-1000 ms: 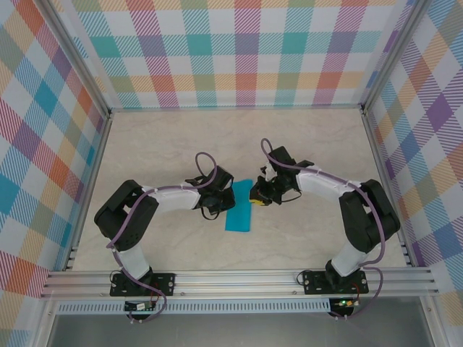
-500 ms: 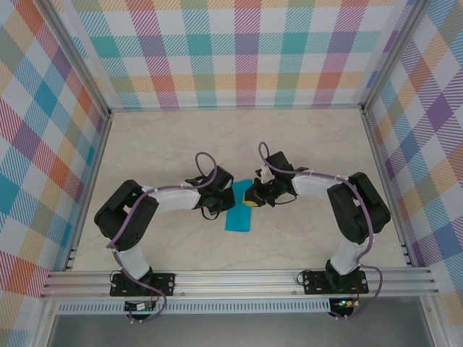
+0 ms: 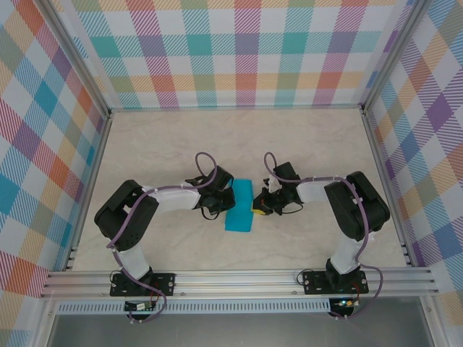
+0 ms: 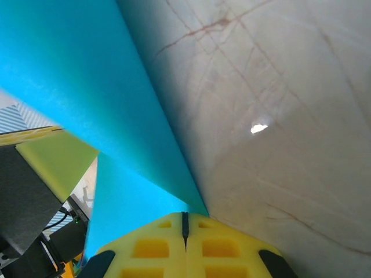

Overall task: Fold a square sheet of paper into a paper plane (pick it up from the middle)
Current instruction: Fold the square sheet of paper in half at the center of the table.

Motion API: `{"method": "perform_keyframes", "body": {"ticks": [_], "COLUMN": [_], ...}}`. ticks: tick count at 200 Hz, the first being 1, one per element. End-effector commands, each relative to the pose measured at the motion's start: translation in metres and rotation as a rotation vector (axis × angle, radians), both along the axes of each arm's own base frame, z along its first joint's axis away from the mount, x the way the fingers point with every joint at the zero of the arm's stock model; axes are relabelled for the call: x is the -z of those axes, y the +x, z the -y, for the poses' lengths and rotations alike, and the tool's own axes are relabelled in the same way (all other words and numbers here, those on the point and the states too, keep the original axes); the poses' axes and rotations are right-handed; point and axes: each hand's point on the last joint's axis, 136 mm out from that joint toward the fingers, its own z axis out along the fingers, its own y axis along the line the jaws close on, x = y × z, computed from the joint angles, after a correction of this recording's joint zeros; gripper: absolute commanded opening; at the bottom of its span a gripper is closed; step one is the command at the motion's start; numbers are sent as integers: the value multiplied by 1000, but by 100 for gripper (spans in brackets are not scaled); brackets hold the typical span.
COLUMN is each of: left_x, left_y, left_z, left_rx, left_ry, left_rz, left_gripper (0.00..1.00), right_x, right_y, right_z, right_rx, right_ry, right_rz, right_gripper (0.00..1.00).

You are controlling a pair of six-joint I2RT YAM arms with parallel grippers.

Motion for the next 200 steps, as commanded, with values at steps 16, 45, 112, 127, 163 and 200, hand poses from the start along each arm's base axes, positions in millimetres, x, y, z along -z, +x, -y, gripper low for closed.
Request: {"method": "perform_keyframes", "body": {"ticks": [16,45,112,127,163,200], "left_x": [28,28,31,31,31,32], "left_y": [-17,-17,-18,-18,-20,-21], "left_z": [-12,-11,-11,-11,-12,-14], "left_rx": [17,21,15,17,17,14], "left_ry": [94,94,91,88,89,93], "left_rz": [-71,-71,-77,-77,-77,-79], "left_gripper": [0,0,0,0,0,0], "right_x": [25,11,-44,-37,-21,9], "right_y": [-10,-7,0,-4,-12,-23], "right_z": [18,11,-10,-12,-17,-2], "right_rx": [-6,-27,-43,-52,-87,-90], "right_ry": [-70,-22,156,166,166,54], "right_rz": [39,73,155,134,98,73], "right_gripper": [0,0,1,2,3,3]}}
